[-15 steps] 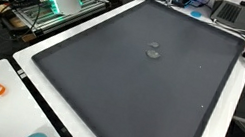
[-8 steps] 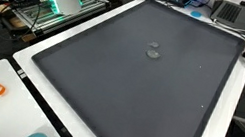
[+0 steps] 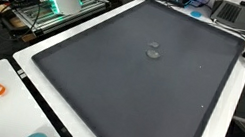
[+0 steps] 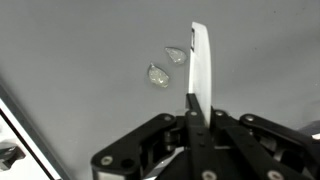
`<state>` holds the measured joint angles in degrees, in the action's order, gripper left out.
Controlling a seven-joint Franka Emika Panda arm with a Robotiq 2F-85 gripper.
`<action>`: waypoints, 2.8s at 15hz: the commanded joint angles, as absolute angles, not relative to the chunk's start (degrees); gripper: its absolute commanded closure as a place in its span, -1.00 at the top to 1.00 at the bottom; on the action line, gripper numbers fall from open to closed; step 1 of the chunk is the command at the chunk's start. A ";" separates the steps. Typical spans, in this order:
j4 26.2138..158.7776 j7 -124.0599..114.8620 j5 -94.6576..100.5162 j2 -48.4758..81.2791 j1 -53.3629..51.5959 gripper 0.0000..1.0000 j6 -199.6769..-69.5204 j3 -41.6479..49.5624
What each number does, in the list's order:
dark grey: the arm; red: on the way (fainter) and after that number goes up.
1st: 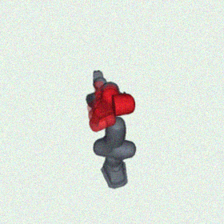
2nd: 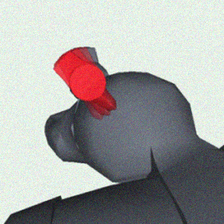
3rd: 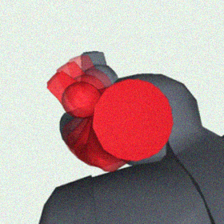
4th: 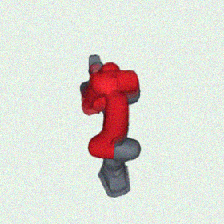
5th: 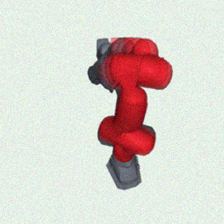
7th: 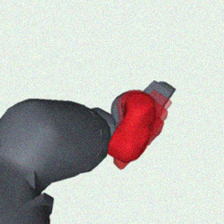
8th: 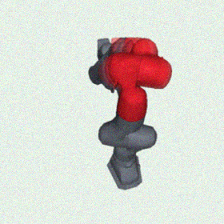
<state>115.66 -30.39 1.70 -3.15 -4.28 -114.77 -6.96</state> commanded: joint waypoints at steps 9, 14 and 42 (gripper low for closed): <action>114.26 -28.63 2.66 5.11 -4.54 -0.98 -118.56 -5.41; 113.89 -30.90 3.79 8.84 -4.82 -0.98 -122.15 -4.33; 108.75 -38.11 7.57 26.16 -8.89 -0.98 -139.00 4.83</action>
